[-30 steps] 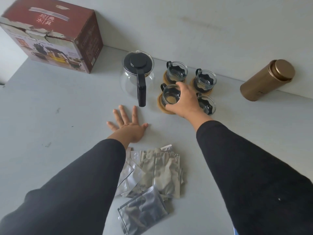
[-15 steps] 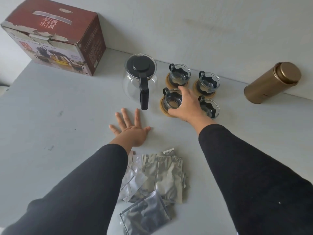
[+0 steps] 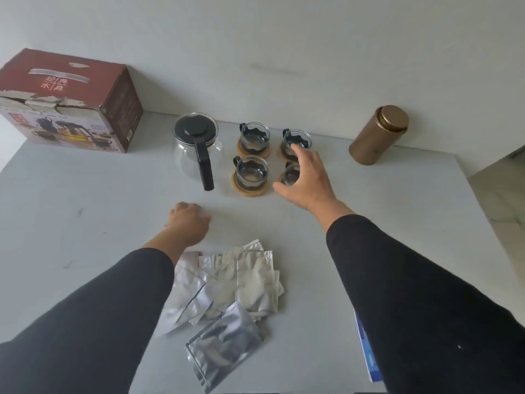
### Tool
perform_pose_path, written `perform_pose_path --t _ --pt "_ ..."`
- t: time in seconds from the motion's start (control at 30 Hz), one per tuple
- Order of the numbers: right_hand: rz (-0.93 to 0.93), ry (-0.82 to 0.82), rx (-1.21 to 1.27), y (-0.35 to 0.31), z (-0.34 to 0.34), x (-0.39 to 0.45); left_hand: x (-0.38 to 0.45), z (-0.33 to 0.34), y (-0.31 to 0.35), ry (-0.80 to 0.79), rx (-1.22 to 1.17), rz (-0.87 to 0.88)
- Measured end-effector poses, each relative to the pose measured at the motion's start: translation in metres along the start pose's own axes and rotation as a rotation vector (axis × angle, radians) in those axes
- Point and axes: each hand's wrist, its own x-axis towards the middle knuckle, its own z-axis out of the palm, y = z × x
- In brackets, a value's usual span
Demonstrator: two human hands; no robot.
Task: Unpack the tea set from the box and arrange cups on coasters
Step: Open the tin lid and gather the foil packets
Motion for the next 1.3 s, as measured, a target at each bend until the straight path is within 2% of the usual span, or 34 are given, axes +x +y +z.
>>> perform_pose_path --t 0.1,0.23,0.33,0.43,0.53,0.7,0.87,1.0,1.2,1.3 --pt "0.051 0.083 0.007 0.007 -0.031 -0.007 -0.019 -0.007 0.027 0.19 0.004 0.054" --pt "0.093 0.147 0.013 0.025 -0.074 -0.009 -0.042 -0.003 0.092 0.293 -0.085 0.276" --pt "0.125 0.197 0.013 0.045 -0.105 -0.004 -0.045 -0.003 0.148 0.285 -0.14 0.415" --pt "0.163 0.216 0.007 0.072 -0.13 0.002 -0.039 0.0 0.204 0.218 -0.171 0.478" --pt "0.195 0.203 0.02 0.106 -0.149 0.016 -0.026 0.009 0.256 0.223 -0.156 0.543" --pt "0.216 0.172 0.0 0.166 -0.171 0.056 0.006 0.031 0.336 0.195 -0.19 0.517" --pt "0.186 0.139 -0.017 0.206 -0.171 0.106 0.043 0.046 0.388 0.17 -0.269 0.429" --pt "0.162 0.099 -0.034 0.223 -0.159 0.137 0.067 0.056 0.42 0.165 -0.368 0.393" --pt "0.157 0.189 -0.037 0.24 -0.142 0.155 0.085 0.072 0.452 0.236 -0.662 0.334" --pt "0.127 0.206 -0.012 0.245 -0.141 0.156 0.089 0.074 0.458 0.266 -0.723 0.301"
